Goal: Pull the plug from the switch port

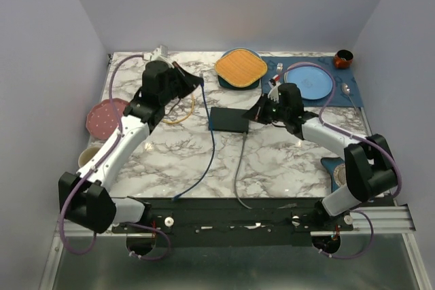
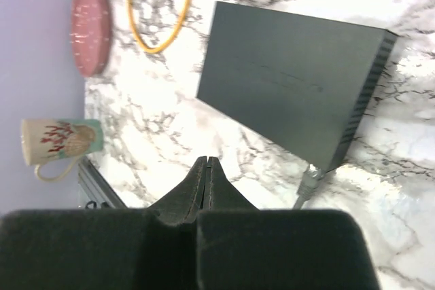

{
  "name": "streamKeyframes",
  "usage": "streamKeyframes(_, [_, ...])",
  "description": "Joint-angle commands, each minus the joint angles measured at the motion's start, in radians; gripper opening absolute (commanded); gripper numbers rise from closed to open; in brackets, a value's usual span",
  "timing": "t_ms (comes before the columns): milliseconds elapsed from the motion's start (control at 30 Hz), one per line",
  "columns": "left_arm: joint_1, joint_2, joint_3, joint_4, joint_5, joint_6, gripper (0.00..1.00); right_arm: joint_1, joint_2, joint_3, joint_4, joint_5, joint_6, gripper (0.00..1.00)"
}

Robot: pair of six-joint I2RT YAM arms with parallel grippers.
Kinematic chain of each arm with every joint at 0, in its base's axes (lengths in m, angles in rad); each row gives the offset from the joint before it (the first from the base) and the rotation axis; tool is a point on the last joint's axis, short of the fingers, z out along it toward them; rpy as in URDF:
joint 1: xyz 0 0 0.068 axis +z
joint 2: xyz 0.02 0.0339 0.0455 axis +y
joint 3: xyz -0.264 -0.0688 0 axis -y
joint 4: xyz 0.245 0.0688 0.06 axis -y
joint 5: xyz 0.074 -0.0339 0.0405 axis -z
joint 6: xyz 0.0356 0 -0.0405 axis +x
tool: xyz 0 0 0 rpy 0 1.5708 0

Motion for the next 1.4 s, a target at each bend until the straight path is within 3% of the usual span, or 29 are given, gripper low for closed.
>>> streamKeyframes(0, [0.134,0.123,0.145,-0.053,-0.043,0.015,0.0,0.001,-0.102,-0.06,-0.026,0.018,-0.031,0.01])
streamKeyframes(333, [0.256,0.595,0.697,-0.214,-0.147,0.093,0.0,0.004,-0.172,-0.158,0.034,-0.026,-0.008,0.01])
streamKeyframes(567, [0.34,0.935,1.102,-0.355,-0.126,0.061,0.0,0.027,-0.191,-0.184,0.046,-0.051,-0.001,0.01])
streamKeyframes(633, [0.358,0.987,1.13,-0.371,-0.123,0.051,0.05,0.029,-0.194,-0.183,0.045,-0.046,-0.009,0.01])
streamKeyframes(667, [0.363,0.996,1.139,-0.375,-0.123,0.045,0.17,0.03,-0.195,-0.181,0.045,-0.039,-0.012,0.01])
streamKeyframes(800, [0.363,1.007,1.104,-0.385,-0.089,0.047,0.32,0.032,-0.177,-0.16,0.043,-0.032,-0.018,0.01])
streamKeyframes(933, [0.349,0.928,1.019,-0.409,-0.191,0.103,0.44,0.04,-0.175,-0.143,0.029,-0.013,-0.047,0.04])
streamKeyframes(1000, [0.336,0.885,0.969,-0.414,-0.237,0.132,0.62,0.044,-0.185,-0.138,0.006,0.024,-0.066,0.07])
streamKeyframes(1067, [0.319,0.816,0.914,-0.421,-0.288,0.155,0.98,0.056,-0.198,-0.126,-0.02,0.047,-0.087,0.11])
streamKeyframes(1267, [0.212,0.538,0.619,-0.399,-0.434,0.163,0.99,0.115,-0.24,-0.036,-0.125,0.182,-0.179,0.22])
streamKeyframes(1300, [0.16,0.501,0.569,-0.405,-0.542,0.104,0.99,0.127,-0.24,-0.016,-0.135,0.246,-0.204,0.24])
streamKeyframes(1367, [0.116,0.417,0.427,-0.446,-0.621,0.003,0.99,0.184,-0.219,0.078,-0.255,0.344,-0.308,0.26])
